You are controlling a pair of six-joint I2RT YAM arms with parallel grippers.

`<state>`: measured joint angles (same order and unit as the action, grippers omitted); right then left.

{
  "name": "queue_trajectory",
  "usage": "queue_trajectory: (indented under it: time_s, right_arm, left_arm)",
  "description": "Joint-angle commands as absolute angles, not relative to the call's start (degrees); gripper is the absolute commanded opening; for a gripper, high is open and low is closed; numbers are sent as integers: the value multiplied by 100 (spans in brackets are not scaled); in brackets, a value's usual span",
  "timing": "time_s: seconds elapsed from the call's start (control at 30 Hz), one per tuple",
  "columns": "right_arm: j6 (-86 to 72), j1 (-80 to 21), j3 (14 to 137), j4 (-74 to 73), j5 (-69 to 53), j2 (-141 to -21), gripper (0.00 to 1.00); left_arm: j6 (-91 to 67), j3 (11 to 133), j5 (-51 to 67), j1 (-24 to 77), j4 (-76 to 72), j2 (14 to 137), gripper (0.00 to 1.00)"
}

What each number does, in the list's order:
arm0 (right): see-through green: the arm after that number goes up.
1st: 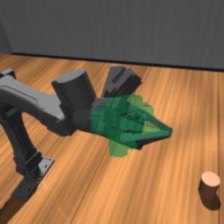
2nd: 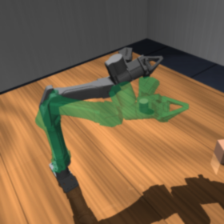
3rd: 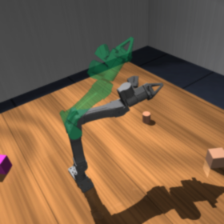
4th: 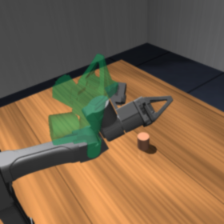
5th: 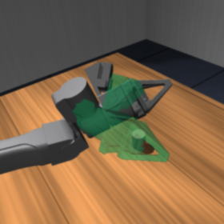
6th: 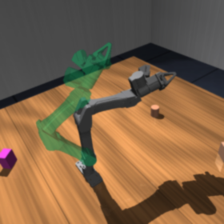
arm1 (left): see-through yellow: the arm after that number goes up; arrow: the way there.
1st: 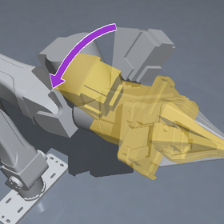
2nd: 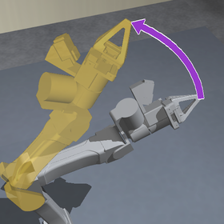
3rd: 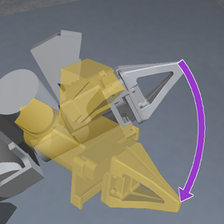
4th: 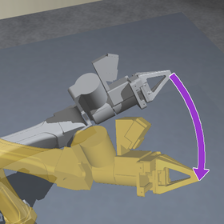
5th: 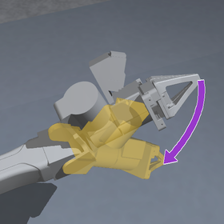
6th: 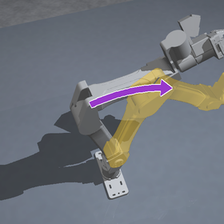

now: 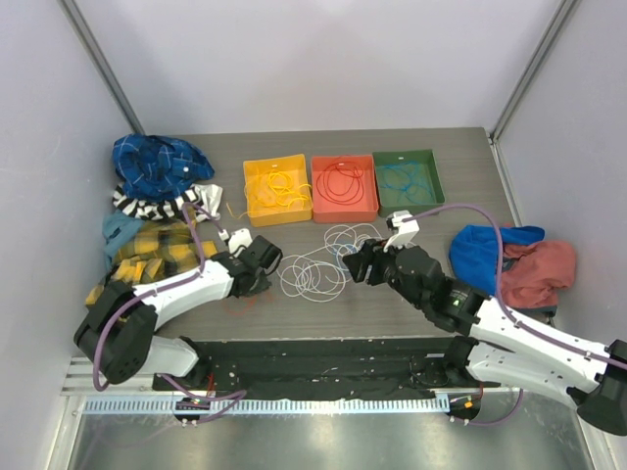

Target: Untangle the cables

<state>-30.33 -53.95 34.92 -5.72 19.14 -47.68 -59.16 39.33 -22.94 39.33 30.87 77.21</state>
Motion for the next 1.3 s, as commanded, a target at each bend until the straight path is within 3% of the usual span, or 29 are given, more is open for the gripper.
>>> queue_trajectory:
  time_s: [0.0, 0.03, 0.23, 0.37, 0.57, 0.87, 1.27]
  right_arm:
    - [-2979, -5405, 3542, -492, 2136, -4571, 59]
    - [-2962, -5414, 3542, -510, 2144, -4553, 59]
    - [-2945, -5414, 3770, -685, 2188, -4378, 59]
    - [-2822, -5414, 3999, -826, 2381, -4131, 59]
    - [-2628, -5405, 4333, -1098, 2593, -3859, 59]
    - [-2452, -5405, 4561, -1537, 3076, -3165, 58]
    - [-2048, -5414, 4852, -1969, 3357, -2857, 58]
  left_arm:
    - [-5985, 4043, -2531, 3885, 2909, 7752, 11]
    - [-6003, 4008, -2540, 3859, 2944, 7708, 0]
    - [-5652, 4253, -2566, 3858, 3076, 7006, 0]
    - [-5091, 5409, -2716, 3920, 2936, 6373, 0]
    - [-4264, 7170, -2401, 4139, 2278, 6723, 0]
    - [-3340, 8744, -1407, 4280, 968, 8427, 0]
    - [-3278, 10915, -827, 3806, 1133, 11327, 0]
